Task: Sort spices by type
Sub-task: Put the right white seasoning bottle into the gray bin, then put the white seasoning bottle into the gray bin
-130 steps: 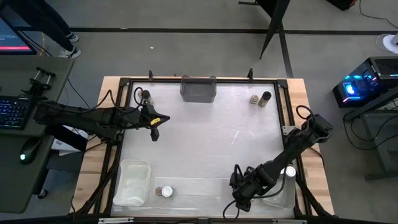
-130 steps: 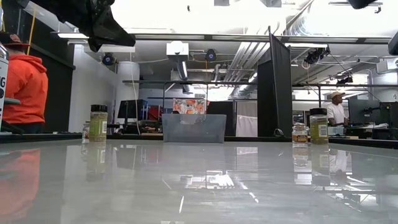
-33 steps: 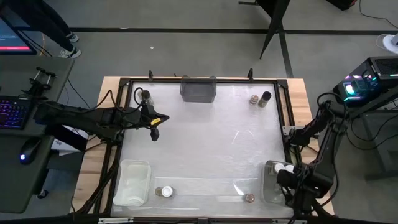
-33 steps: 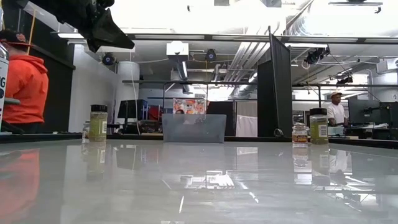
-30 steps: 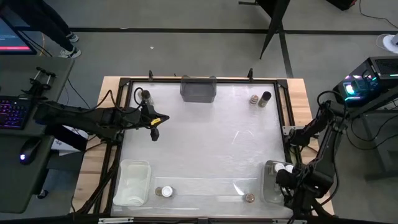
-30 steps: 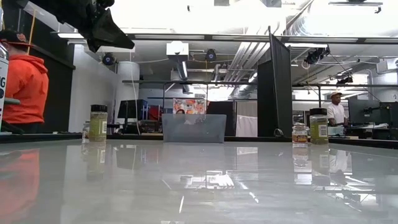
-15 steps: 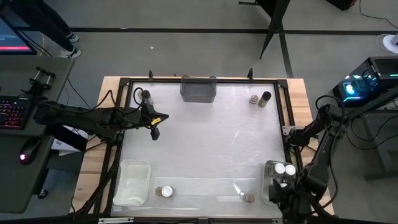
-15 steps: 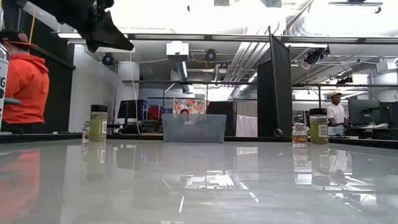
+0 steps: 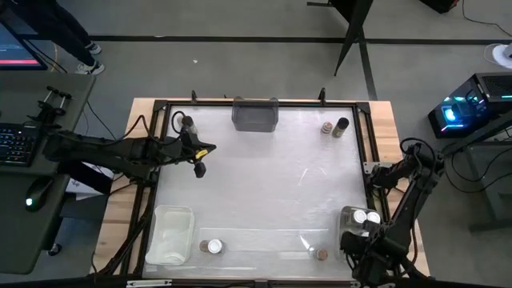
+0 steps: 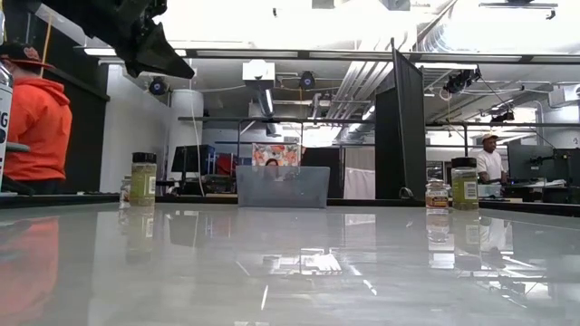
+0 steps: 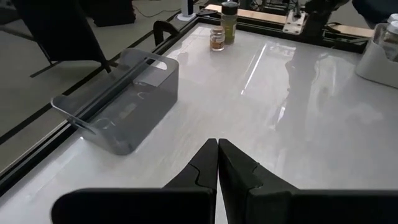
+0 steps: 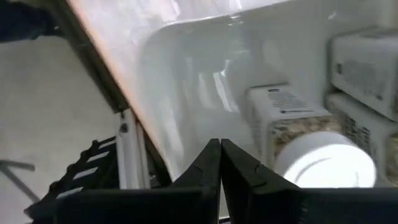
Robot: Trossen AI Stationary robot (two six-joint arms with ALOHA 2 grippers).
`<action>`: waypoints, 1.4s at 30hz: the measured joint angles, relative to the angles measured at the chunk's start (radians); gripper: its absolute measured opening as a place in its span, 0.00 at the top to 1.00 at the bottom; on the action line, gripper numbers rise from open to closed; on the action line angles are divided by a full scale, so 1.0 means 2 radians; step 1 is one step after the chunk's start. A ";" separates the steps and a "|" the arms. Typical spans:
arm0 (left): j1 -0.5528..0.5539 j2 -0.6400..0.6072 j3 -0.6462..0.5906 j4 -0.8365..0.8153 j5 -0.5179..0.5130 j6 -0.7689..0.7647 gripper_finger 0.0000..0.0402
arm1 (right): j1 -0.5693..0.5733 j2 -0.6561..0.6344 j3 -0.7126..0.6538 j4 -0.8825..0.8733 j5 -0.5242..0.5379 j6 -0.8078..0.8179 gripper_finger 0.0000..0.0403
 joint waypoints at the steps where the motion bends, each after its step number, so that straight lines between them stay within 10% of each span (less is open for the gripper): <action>1: 0.002 0.000 0.000 0.000 0.000 0.000 1.00 | 0.000 0.000 0.000 -0.006 0.004 0.009 0.99; 31: 0.015 0.000 0.000 0.000 0.000 0.001 1.00 | 0.000 -0.001 0.003 -0.120 -0.043 0.062 1.00; 42: 0.015 -0.002 0.000 0.012 0.023 0.000 1.00 | -0.009 -0.027 0.141 -0.176 0.114 0.083 1.00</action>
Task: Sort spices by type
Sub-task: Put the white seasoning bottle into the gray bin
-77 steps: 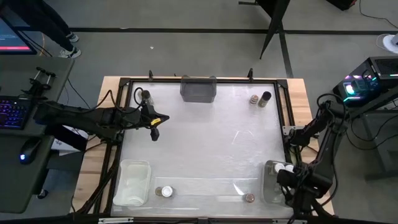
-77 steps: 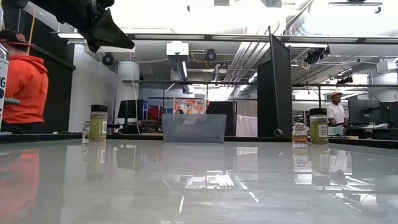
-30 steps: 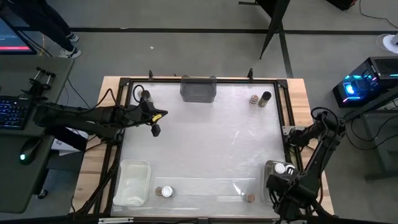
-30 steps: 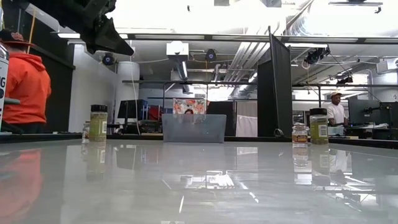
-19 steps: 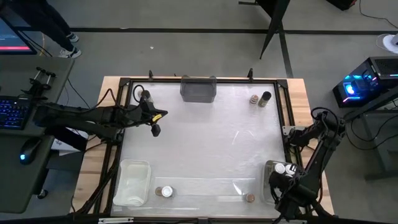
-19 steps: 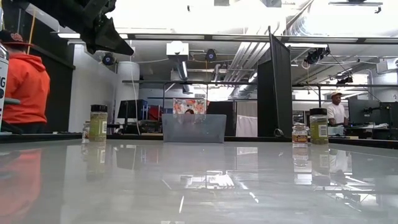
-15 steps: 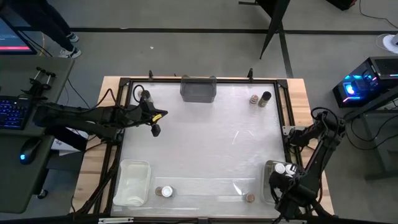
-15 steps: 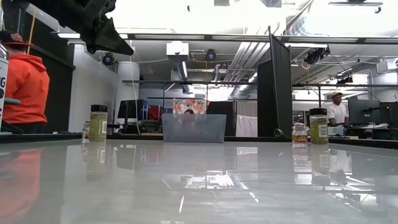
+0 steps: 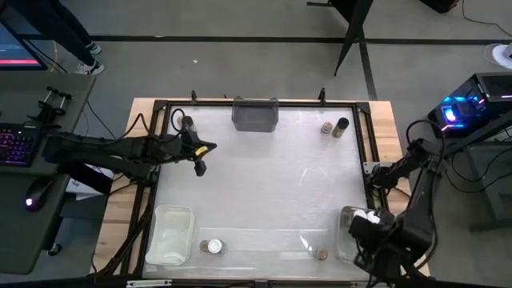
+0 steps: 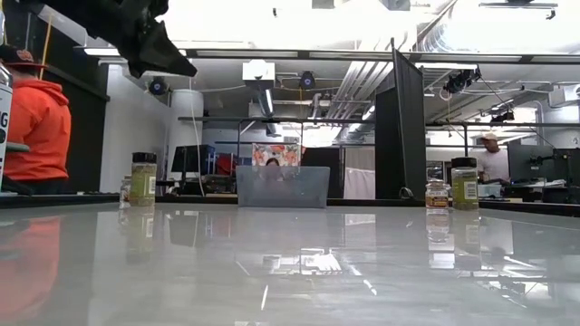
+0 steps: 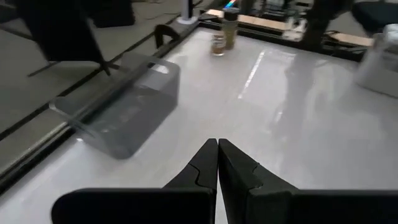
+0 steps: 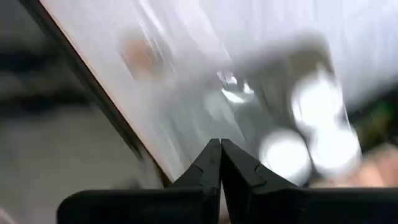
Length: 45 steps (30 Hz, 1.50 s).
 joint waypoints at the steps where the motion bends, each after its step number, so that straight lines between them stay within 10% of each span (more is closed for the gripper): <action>1: 0.000 -0.002 0.000 0.001 0.011 -0.002 1.00 | -0.009 0.000 0.013 0.002 0.042 0.001 1.00; 5: 0.000 -0.013 0.000 0.010 0.081 -0.013 1.00 | -0.075 0.000 0.032 0.006 0.196 -0.031 1.00; 9: -0.001 -0.034 0.002 0.015 0.150 -0.013 1.00 | -0.171 0.000 0.008 0.019 0.235 -0.083 1.00; 19: -0.030 -0.057 0.036 0.013 0.261 -0.049 0.95 | -0.370 0.001 -0.069 0.371 0.110 -0.445 0.80; 32: -0.217 0.097 0.142 -0.115 0.244 -0.069 0.73 | -0.406 0.000 -0.070 0.378 0.073 -0.553 0.56; 37: -0.305 0.164 0.144 -0.104 0.173 -0.096 0.97 | -0.406 0.000 -0.074 0.373 0.079 -0.604 0.65; 45: -0.351 0.258 0.186 -0.052 0.125 -0.122 1.00 | -0.406 -0.005 -0.121 0.337 0.026 -0.640 0.97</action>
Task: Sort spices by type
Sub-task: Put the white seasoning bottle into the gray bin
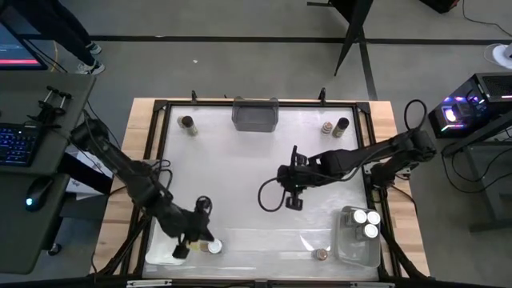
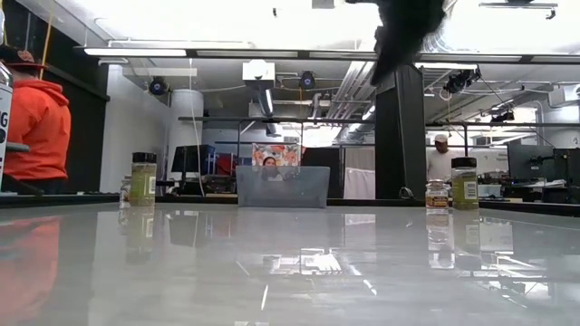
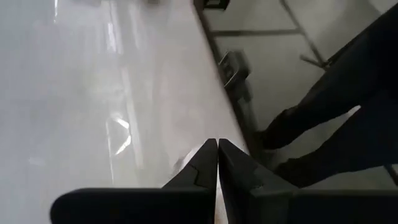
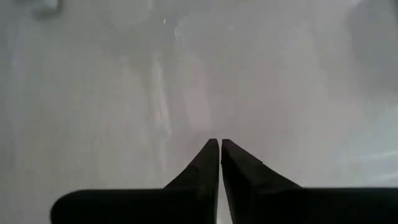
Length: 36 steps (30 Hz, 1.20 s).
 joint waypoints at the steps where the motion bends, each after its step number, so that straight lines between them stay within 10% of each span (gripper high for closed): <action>1: -0.003 0.010 0.014 -0.015 0.001 0.006 1.00 | 0.003 -0.001 -0.010 0.000 -0.008 0.001 0.98; 36: 0.034 0.127 0.067 -0.083 0.083 0.051 1.00 | 0.085 -0.030 -0.088 0.013 -0.002 0.056 1.00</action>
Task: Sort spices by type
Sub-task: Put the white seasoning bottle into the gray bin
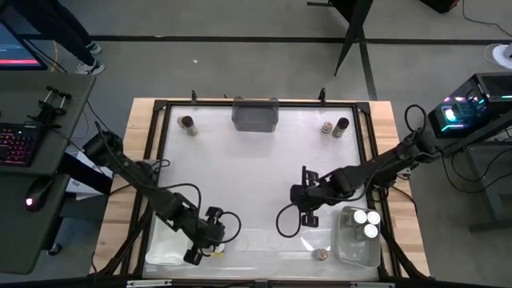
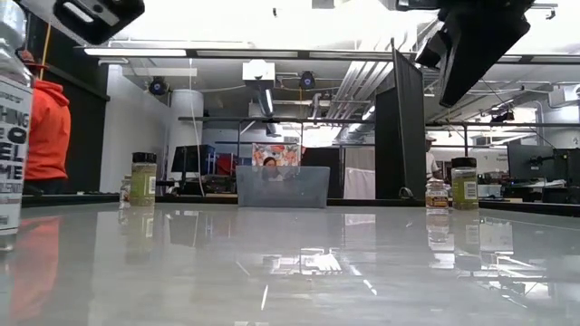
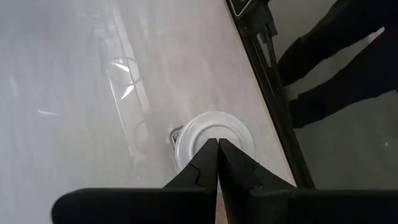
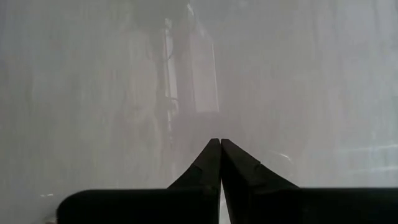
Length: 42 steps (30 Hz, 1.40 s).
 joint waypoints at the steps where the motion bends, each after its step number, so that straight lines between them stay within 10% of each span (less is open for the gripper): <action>1: 0.004 0.000 0.000 0.000 0.001 0.009 1.00 | 0.001 -0.001 0.000 -0.002 0.000 0.000 1.00; 29: 0.210 0.042 -0.001 0.179 0.011 0.219 1.00 | 0.007 -0.120 0.000 -0.045 0.113 0.118 1.00; 42: 0.182 -0.100 -0.024 -0.056 0.011 0.191 1.00 | 0.003 -0.112 0.000 0.039 0.120 0.116 1.00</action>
